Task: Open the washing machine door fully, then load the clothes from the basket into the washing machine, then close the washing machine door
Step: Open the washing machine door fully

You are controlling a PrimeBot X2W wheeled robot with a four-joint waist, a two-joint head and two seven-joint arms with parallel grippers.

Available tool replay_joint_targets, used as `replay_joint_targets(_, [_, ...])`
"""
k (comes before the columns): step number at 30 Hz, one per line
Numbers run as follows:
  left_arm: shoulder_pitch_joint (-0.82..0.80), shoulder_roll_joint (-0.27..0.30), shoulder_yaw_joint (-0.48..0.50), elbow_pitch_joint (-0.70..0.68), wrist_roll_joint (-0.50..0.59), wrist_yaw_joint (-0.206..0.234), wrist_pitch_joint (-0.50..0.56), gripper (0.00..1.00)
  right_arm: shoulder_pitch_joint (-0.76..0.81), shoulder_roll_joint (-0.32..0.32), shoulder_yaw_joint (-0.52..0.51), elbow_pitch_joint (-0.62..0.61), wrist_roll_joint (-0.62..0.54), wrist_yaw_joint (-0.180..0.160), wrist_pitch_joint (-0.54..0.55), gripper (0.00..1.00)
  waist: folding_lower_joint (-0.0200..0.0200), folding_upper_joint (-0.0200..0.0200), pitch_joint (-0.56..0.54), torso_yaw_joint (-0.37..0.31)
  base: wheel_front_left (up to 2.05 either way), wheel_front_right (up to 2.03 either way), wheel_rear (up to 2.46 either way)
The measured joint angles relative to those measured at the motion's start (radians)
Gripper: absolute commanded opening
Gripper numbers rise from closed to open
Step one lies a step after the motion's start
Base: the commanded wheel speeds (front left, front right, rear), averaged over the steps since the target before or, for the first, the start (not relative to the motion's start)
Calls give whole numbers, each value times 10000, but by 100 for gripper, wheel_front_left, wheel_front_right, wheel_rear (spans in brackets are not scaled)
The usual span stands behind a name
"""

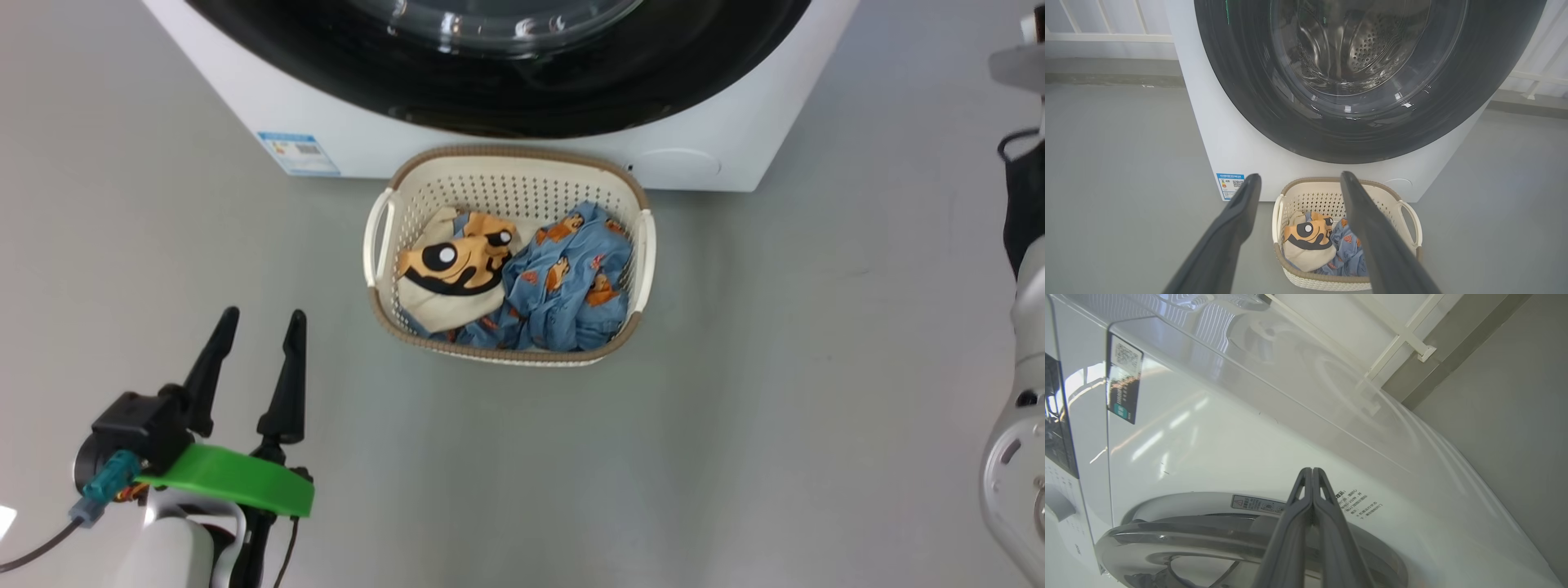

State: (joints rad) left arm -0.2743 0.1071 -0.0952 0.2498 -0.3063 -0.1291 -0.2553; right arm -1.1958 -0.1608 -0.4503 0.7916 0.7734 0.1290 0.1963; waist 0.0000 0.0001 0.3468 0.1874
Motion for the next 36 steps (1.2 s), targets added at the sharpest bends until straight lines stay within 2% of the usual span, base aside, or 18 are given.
replay_joint_targets(7, [-181,-63,-50,-65,-75,0,0,100,-782,102,-364,477,-616,0,757,0,0,0,397,176,0,0,0])
replay_joint_targets(23, [-713,-282,-431,-107,-345,0,-2,100,-2080,447,-777,681,-2341,0,2057,0,1,0,1260,560,0,0,0])
replay_joint_targets(36, [-947,-408,-543,-73,-464,0,-2,100,-2401,581,-1620,631,-3243,2,2397,0,1,0,1571,925,0,0,0])
